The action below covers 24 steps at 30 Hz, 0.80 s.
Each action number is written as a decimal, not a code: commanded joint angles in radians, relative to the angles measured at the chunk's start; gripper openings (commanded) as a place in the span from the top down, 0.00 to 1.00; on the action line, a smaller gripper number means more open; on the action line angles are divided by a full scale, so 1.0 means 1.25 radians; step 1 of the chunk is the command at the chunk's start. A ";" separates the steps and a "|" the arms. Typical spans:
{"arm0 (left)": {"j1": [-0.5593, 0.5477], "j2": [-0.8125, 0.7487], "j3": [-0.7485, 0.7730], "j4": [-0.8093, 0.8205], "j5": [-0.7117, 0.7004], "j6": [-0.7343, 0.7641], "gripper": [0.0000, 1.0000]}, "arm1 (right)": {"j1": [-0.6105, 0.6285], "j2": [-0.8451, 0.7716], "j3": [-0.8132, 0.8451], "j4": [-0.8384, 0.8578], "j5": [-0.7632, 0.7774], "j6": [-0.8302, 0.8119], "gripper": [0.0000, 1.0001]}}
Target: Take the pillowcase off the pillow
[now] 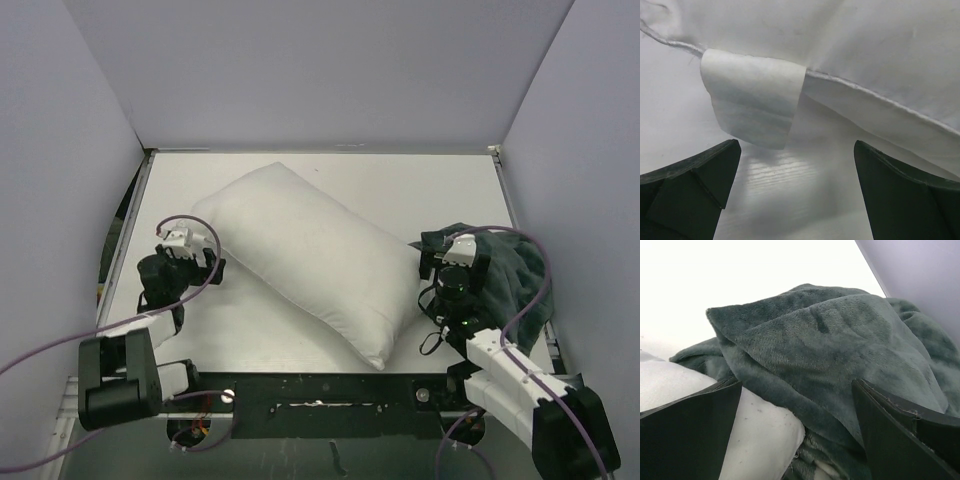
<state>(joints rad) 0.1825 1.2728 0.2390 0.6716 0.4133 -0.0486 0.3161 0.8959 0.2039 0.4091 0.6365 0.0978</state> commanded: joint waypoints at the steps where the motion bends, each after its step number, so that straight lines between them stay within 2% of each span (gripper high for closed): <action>1: -0.021 0.131 -0.015 0.331 -0.030 0.012 0.02 | -0.069 0.134 -0.045 0.332 -0.049 -0.023 0.02; 6: -0.055 0.302 -0.028 0.528 -0.087 0.026 0.02 | -0.130 0.297 -0.062 0.513 -0.145 -0.039 0.02; 8: -0.081 0.244 0.005 0.380 -0.129 0.043 0.02 | -0.150 0.358 -0.073 0.587 -0.182 -0.055 0.02; 9: -0.095 0.249 0.020 0.349 -0.154 0.048 0.02 | -0.161 0.377 -0.076 0.609 -0.199 -0.056 0.02; 10: -0.099 0.272 0.029 0.370 -0.155 0.054 0.02 | -0.176 0.399 -0.078 0.634 -0.221 -0.053 0.02; 13: -0.112 0.259 0.100 0.202 -0.197 0.052 0.02 | -0.225 0.498 -0.083 0.735 -0.299 -0.036 0.02; 15: -0.118 0.275 0.097 0.240 -0.206 0.058 0.02 | -0.256 0.579 -0.067 0.787 -0.418 -0.052 0.02; 16: -0.118 0.266 0.099 0.219 -0.206 0.055 0.02 | -0.259 0.609 -0.048 0.805 -0.455 -0.067 0.02; 17: -0.119 0.263 0.100 0.215 -0.206 0.054 0.02 | -0.259 0.599 -0.025 0.755 -0.454 -0.067 0.02; 19: -0.118 0.272 0.094 0.243 -0.206 0.056 0.02 | -0.258 0.557 0.071 0.501 -0.412 -0.035 0.02; 20: -0.118 0.265 0.093 0.234 -0.206 0.055 0.02 | -0.256 0.580 0.108 0.475 -0.448 -0.064 0.02; 22: -0.118 0.267 0.089 0.251 -0.204 0.052 0.02 | -0.229 0.583 0.156 0.380 -0.429 -0.089 0.02; 24: -0.118 0.265 0.090 0.244 -0.207 0.054 0.02 | -0.225 0.585 0.150 0.401 -0.424 -0.093 0.02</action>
<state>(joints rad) 0.0360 1.6104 0.3389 0.9405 0.1738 0.0124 0.0048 1.6245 0.3485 1.0237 0.1604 0.0273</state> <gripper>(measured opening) 0.979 0.979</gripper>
